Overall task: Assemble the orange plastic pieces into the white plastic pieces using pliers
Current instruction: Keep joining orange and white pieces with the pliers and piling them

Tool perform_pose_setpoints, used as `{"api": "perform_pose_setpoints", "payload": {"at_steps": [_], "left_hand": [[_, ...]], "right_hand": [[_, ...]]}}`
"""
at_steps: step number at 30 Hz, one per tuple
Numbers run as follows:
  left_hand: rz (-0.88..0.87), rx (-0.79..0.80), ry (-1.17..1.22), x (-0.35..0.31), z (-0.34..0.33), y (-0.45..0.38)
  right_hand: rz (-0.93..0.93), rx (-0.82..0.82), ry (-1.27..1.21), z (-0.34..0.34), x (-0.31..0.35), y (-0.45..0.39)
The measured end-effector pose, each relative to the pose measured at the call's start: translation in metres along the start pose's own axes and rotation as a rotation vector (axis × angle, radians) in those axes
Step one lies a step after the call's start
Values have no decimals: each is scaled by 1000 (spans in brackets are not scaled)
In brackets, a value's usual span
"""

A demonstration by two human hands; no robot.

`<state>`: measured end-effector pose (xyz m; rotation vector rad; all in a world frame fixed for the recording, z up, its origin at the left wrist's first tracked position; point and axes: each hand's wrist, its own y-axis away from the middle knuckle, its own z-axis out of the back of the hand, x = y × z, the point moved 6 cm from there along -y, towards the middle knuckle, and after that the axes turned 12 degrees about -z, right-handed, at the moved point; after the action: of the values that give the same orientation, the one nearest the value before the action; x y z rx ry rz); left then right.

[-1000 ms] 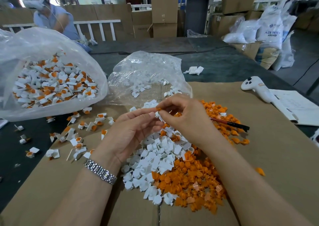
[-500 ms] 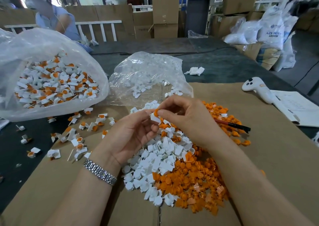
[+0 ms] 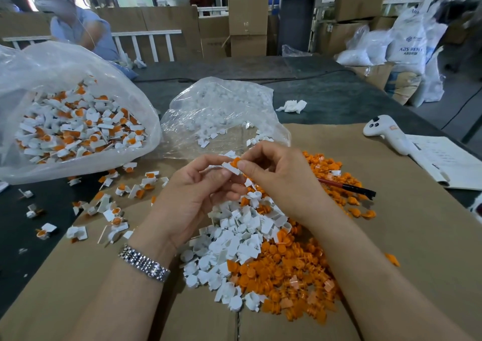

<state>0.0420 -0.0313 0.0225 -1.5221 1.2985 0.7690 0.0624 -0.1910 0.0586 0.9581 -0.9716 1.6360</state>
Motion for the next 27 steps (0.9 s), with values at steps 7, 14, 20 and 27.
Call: {"api": "perform_pose_setpoints", "payload": {"at_steps": [7,14,20,27], "left_hand": [[-121,-19,-273,-5,3,0],[24,22,35,-4,-4,1],[20,-9,4,-6,-2,2],[27,-42,13,-10,-6,3]], "right_hand": [[-38,-24,25,-2,-3,0],[43,158,0,8,8,4],[116,83,55,4,11,4],[187,-8,190,2,10,4]]}}
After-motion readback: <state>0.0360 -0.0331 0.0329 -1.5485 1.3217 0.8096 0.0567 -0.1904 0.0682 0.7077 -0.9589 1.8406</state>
